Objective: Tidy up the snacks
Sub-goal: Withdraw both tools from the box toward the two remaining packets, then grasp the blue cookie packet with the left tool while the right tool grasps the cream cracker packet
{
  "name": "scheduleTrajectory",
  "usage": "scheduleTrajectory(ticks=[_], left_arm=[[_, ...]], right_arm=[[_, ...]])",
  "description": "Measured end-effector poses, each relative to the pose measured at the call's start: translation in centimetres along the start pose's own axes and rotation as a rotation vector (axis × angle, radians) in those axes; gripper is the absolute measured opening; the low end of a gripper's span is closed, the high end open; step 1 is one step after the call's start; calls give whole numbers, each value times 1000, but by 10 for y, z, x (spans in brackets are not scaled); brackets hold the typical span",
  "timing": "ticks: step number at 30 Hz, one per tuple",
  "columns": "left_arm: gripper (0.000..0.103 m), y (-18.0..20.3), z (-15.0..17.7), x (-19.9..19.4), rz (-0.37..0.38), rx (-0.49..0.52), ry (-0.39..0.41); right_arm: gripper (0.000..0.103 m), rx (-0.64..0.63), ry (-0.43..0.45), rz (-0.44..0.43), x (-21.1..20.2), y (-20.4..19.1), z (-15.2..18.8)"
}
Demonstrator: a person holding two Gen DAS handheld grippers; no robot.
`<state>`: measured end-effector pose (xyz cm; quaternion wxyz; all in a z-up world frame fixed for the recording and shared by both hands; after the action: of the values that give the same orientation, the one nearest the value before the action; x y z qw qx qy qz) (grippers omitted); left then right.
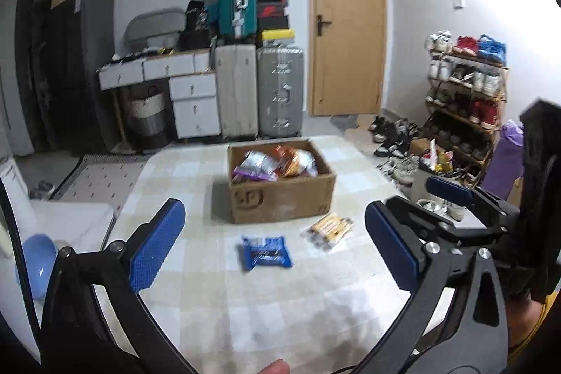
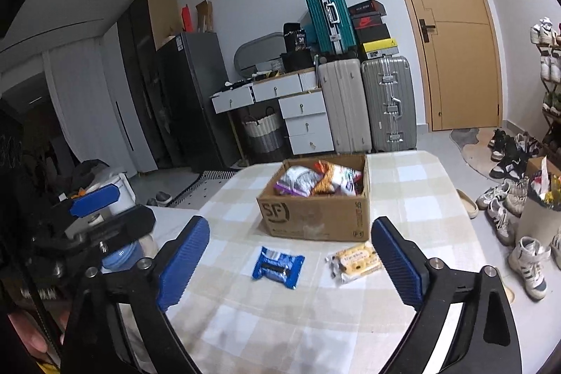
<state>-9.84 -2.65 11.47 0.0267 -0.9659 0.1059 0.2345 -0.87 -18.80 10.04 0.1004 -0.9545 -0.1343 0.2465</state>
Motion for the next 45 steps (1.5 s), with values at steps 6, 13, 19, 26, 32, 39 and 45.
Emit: scheduleTrajectory(ticks=[6,13,19,26,32,39,45], left_arm=[[102,-38,32,60,1,-117,-74],[102,-64,80,136,-11,-162,-180],[102,-57,73,154,-28,-133,-152],[102,-47,72,149,-27,-100,-159],[102,-56,83,157,-25,-147,-206],[102,-63,96,169,-34,-191,-252],[102,-62,97,176,-25,-191,-275]], right_arm=[[99,-5,-50,11,40,16,36],[99,-24,-95,28,67,27,56],[100,-81,-156,69,92,26,67],[100,-66,-161,63,93,27,70],[100,-68,-153,87,88,27,72],[100,-43,-157,102,87,31,72],[100,2,-189,115,92,40,74]])
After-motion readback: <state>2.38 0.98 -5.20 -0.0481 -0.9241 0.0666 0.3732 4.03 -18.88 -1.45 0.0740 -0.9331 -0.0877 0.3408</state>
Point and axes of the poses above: each gripper's, at about its wrist camera, not at the fingertips, and x roughly the way its jaws point, y to its right, z to its underside, the point moved 1 cm from there along x, roughly the way its jaws point, and after that the axes turned 1 degree about z, right-handed, at the moved point
